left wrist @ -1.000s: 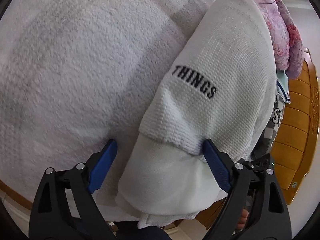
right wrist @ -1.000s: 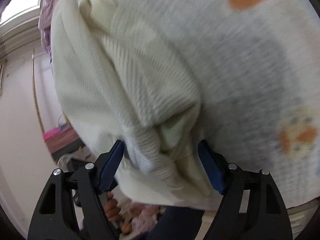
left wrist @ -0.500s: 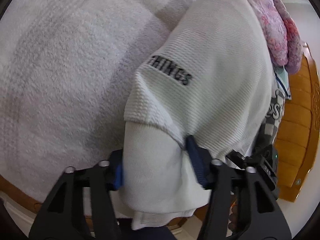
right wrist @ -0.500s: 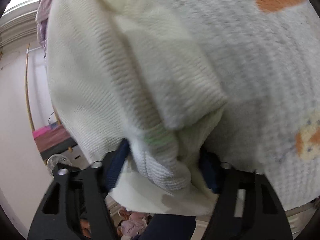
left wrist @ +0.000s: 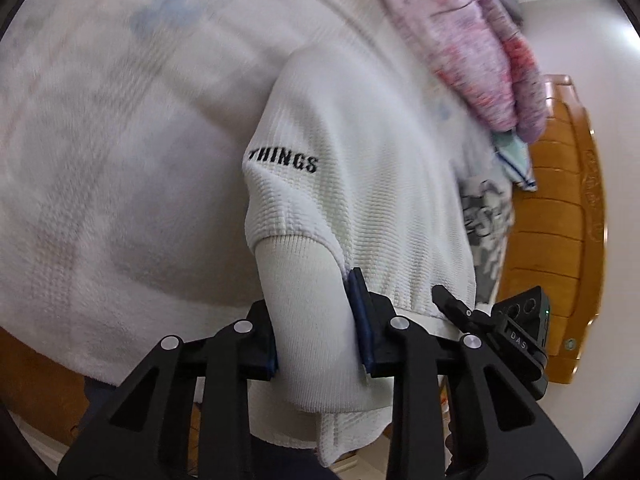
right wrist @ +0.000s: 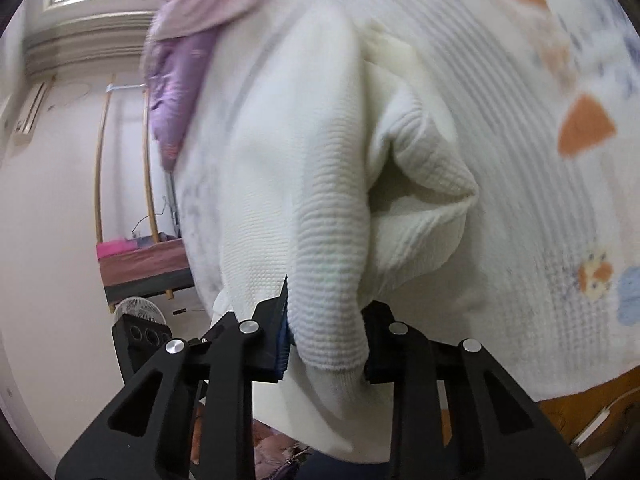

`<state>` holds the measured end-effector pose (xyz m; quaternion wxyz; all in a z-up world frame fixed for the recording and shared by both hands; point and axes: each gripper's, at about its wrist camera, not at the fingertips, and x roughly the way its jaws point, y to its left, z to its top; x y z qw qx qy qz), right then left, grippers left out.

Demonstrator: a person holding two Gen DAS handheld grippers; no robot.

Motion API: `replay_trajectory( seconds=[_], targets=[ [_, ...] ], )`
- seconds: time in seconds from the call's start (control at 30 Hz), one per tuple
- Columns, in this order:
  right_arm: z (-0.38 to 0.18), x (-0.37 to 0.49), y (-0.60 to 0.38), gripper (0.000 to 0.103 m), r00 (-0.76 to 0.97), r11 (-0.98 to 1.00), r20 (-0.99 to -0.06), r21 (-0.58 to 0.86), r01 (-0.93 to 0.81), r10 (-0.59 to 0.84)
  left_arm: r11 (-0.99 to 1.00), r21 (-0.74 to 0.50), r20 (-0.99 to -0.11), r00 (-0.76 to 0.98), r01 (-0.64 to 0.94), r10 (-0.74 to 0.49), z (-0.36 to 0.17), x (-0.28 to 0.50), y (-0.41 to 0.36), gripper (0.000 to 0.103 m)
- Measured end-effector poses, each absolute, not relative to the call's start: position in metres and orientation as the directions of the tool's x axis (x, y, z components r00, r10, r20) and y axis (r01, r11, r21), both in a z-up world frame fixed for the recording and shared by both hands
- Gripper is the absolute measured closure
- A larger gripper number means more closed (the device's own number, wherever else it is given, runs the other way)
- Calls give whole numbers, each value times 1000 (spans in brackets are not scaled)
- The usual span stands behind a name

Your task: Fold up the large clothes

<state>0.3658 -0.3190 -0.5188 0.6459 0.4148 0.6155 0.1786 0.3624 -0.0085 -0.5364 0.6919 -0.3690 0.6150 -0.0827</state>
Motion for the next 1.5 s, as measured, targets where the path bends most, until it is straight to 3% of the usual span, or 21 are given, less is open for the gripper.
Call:
replay_trajectory(
  seconds=[0.23, 0.47, 0.67, 0.93, 1.03, 1.2, 1.37, 1.5],
  targets=[
    [-430, 393, -269, 79, 203, 640, -650, 759, 124, 732, 680, -688, -724, 294, -254, -624, -466, 377, 41, 75],
    [-398, 402, -160, 79, 148, 677, -678, 733, 63, 720, 650, -720, -692, 326, -242, -644, -438, 371, 147, 75],
    [-383, 436, -32, 79, 155, 667, -659, 745, 5, 736, 665, -715, -689, 381, -218, -616, -422, 393, 276, 75],
    [-364, 553, 173, 79, 242, 634, -588, 742, -219, 772, 775, -623, -679, 564, -107, -469, -378, 493, 470, 75],
    [-396, 571, 221, 79, 245, 641, -595, 739, -210, 766, 833, -546, -692, 605, -82, -394, -379, 517, 520, 75],
    [-504, 562, 281, 79, 150, 675, -662, 736, -56, 734, 909, -402, -798, 529, -114, -287, -449, 517, 565, 75],
    [-582, 516, 311, 79, 5, 779, -779, 627, 7, 627, 890, -354, -907, 337, -289, -251, -569, 469, 592, 71],
    [-617, 483, 302, 69, -35, 828, -830, 552, 97, 557, 838, -324, -922, 343, -439, -177, -600, 422, 605, 60]
  ],
)
